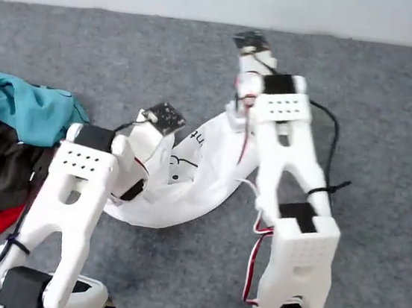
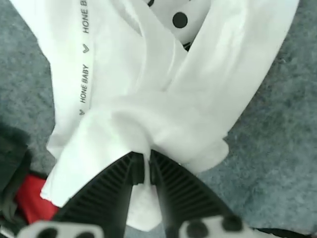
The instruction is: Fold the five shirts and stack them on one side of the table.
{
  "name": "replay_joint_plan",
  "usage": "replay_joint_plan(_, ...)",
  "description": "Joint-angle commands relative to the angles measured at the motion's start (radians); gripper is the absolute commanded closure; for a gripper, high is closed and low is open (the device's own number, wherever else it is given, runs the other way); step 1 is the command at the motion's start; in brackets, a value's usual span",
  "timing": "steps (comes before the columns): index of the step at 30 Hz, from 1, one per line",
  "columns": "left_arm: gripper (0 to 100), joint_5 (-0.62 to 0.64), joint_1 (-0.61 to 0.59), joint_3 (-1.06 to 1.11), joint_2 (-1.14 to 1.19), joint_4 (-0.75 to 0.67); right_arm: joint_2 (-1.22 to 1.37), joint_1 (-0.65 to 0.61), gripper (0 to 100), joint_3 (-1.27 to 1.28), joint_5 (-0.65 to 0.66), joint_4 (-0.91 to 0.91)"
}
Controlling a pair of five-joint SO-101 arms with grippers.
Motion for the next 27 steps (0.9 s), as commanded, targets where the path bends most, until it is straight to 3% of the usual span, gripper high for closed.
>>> replay_joint_plan(1,98,-0.009,-0.006,0.005,-0.028,-0.021,-0.004,-0.070,63.8,-0.005,-0.011,-0.038)
replay_joint_plan(20,98,-0.009,-0.006,0.005,-0.028,-0.021,0.176,-0.163,63.9,-0.005,-0.011,-0.104)
replay_joint_plan(22,98,-0.009,-0.006,0.007,-0.028,-0.021,0.189,-0.159,67.1,-0.005,-0.011,-0.119)
replay_joint_plan(27,98,-0.009,-0.006,0.008,-0.028,-0.021,0.219,-0.136,86.1,-0.005,-0.012,-0.139)
